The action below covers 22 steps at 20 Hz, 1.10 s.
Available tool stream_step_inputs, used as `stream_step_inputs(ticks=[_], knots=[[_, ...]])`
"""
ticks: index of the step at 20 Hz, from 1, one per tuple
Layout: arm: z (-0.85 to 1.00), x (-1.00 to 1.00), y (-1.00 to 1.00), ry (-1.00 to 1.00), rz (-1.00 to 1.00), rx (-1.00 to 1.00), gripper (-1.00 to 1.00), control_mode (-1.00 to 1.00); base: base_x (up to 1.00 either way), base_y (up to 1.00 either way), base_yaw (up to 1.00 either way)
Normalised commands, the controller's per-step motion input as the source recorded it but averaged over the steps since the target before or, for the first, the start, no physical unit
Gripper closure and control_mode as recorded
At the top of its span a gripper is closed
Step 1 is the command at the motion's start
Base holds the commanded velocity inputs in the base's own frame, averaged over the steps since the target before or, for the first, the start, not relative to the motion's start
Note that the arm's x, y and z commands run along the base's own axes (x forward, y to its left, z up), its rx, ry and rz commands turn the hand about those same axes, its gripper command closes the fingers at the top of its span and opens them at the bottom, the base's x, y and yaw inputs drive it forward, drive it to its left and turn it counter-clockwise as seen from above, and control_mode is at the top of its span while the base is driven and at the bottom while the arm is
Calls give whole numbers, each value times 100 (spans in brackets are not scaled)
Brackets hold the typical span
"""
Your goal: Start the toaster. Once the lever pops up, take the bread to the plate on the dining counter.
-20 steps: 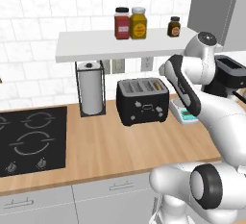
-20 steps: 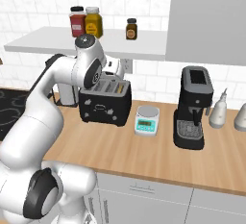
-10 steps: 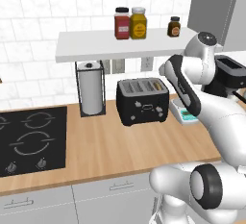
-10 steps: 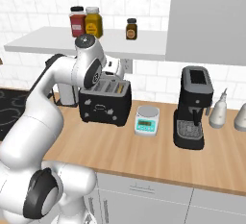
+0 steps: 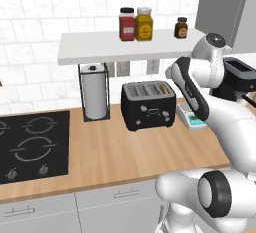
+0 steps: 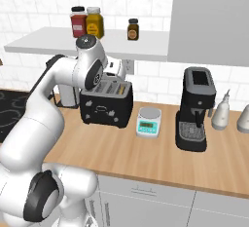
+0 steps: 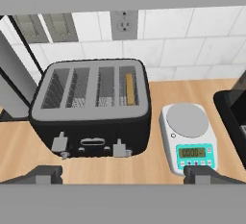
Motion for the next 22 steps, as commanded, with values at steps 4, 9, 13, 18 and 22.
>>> stream_step_inputs(ticks=[4,9,13,18,22], knots=[[0,0,0,0,0,0,-100,-100,0,0,0],[0,0,0,0,0,0,-100,-100,0,0,0],[0,0,0,0,0,0,-100,-100,0,0,0],[0,0,0,0,0,0,-100,-100,0,0,0],[0,0,0,0,0,0,-100,-100,0,0,0]])
